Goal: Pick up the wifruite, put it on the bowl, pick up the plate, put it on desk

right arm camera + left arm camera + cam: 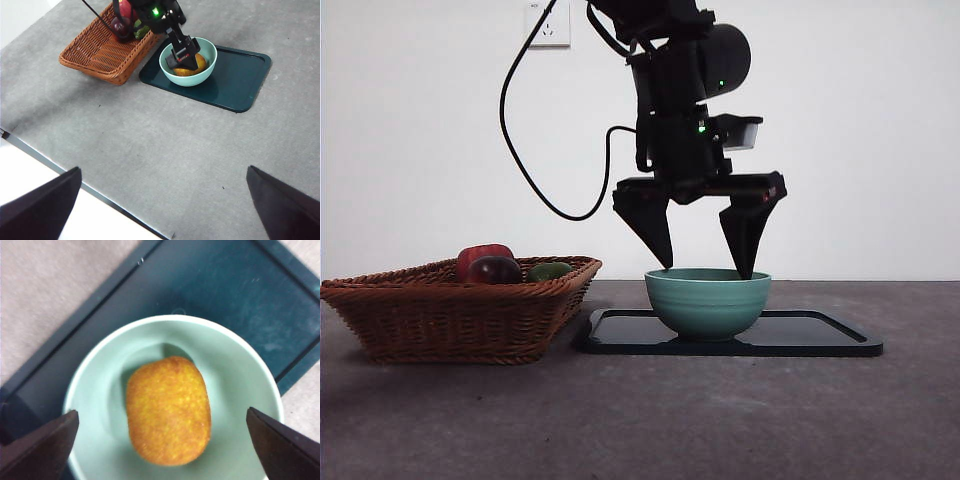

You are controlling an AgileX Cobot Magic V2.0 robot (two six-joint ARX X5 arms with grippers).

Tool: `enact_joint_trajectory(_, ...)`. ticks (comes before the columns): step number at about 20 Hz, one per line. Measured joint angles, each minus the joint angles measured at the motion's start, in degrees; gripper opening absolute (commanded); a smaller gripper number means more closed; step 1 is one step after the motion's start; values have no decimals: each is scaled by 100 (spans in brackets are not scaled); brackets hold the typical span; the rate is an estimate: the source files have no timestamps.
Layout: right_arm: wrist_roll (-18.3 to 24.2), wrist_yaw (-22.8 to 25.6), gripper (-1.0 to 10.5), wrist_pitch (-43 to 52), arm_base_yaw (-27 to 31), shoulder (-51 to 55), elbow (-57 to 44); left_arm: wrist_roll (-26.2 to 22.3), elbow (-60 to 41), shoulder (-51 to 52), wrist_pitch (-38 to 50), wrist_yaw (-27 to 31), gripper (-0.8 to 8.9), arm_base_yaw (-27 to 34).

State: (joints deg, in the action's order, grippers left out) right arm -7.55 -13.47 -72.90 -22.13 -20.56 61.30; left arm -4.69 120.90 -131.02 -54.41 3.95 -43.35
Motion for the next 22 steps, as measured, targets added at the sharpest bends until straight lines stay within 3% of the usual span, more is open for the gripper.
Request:
enact_joint_trajectory(7,0,0,606,0,0,0,0,0,7,-223,66,-131,587,2)
enact_joint_trajectory(11,0,0,606,-2,0,0,0,0,22,-251,50,-131,414,2)
enact_joint_trajectory(16,0,22,606,0,0,0,0,2,22,-319,57,-131,388,7)
enact_joint_trajectory(18,0,22,606,0,0,0,0,0,22,-319,94,-131,308,7)
enact_joint_trajectory(22,0,22,606,-13,0,0,0,0,22,-319,114,-131,301,9)
